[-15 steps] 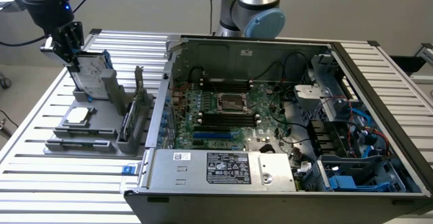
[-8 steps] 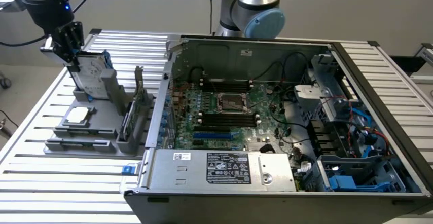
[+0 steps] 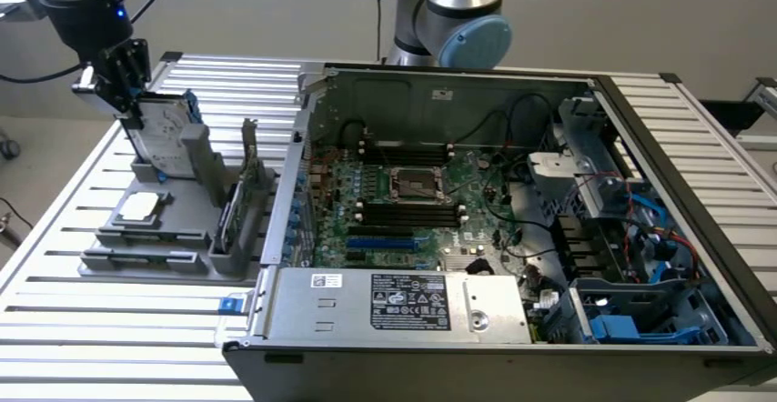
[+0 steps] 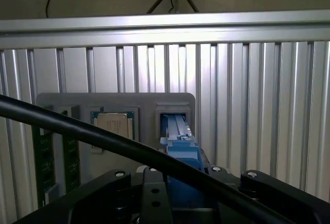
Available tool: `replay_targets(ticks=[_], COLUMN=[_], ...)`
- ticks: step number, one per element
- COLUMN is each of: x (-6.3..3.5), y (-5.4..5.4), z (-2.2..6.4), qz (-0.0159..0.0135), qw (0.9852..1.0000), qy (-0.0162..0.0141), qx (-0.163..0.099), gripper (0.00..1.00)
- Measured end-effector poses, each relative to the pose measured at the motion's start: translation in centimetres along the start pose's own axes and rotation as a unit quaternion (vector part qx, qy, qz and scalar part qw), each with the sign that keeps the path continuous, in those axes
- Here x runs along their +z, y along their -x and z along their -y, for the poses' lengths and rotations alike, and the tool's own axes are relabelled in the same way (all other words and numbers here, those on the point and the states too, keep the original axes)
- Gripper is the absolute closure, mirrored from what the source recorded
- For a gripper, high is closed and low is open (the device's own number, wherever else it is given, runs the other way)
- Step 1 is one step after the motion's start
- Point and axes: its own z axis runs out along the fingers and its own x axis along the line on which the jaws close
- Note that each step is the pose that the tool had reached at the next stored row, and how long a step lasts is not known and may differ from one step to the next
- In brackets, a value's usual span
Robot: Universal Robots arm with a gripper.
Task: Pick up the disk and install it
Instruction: 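Pick up the disk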
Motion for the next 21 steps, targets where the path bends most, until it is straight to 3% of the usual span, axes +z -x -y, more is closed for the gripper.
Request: replay_targets(ticks=[11,15,21], x=[-0.19,-1.02,-3.02], y=[0.0,0.0,-0.1], z=[0.0,0.0,0.0], qz=[0.0,0.0,0.0], qw=[1.0,1.0,1.0], qy=[-0.0001,0.0,0.0], qx=[0.0,0.0,0.0], gripper=[0.68,0.68,0.68])
